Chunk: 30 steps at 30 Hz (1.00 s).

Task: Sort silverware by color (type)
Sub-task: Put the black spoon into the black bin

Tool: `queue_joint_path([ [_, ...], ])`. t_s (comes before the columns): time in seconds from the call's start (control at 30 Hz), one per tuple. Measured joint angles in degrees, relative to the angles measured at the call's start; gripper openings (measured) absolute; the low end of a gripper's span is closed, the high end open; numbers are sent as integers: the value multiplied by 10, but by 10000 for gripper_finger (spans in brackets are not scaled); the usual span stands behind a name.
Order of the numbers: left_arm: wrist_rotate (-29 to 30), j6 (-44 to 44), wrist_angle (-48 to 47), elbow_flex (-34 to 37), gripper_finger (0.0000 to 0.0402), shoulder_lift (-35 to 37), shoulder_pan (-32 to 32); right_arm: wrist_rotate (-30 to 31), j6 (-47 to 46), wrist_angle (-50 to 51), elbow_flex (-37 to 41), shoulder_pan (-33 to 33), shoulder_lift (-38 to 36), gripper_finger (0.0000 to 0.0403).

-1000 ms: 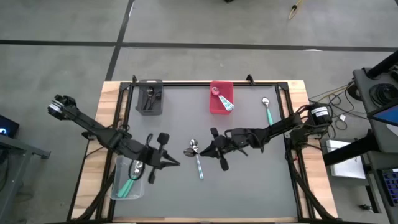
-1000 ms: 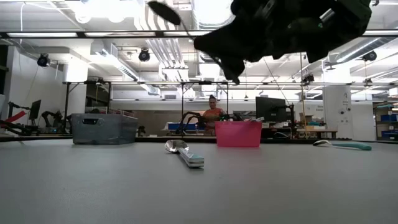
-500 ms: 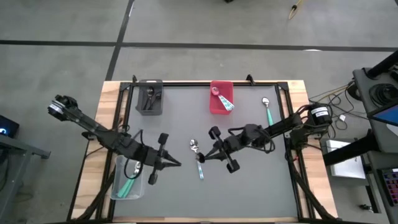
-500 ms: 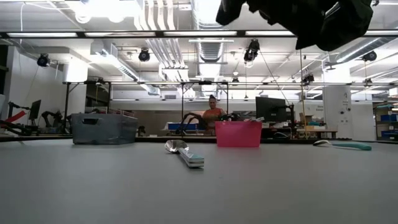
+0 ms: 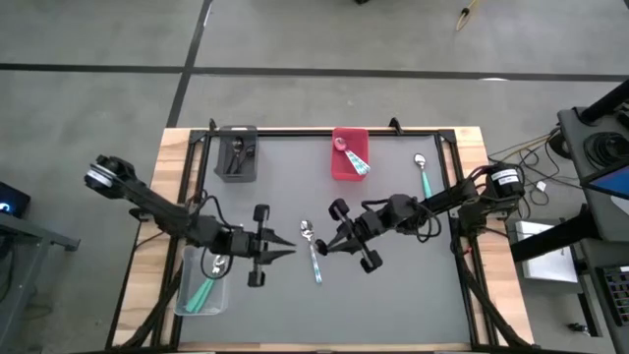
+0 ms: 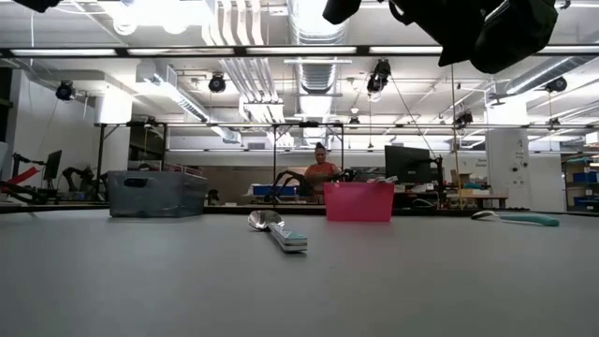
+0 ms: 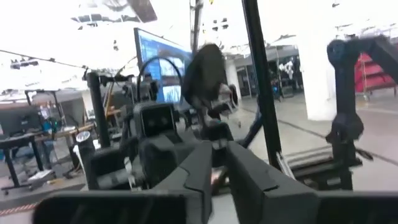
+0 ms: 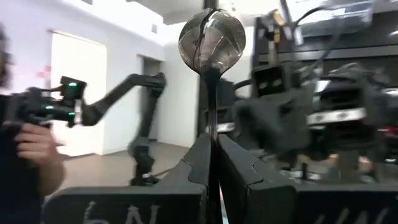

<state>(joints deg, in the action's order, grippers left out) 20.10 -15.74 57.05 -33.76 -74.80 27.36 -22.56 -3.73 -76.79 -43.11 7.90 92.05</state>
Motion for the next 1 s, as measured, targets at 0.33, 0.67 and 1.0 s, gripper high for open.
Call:
queue_joint_path([
  [0.33, -71, 5, -18, -54, 144, -36, -40, -34, -57, 27, 0, 1, 0, 9],
  [0.67, -167, -44, -36, -70, 182, -41, -79, -46, -64, 63, 0, 5, 0, 9],
  [1.0, -257, -41, -42, -110, 182, -85, -121, -44, -98, 74, -12, 5, 0, 9],
])
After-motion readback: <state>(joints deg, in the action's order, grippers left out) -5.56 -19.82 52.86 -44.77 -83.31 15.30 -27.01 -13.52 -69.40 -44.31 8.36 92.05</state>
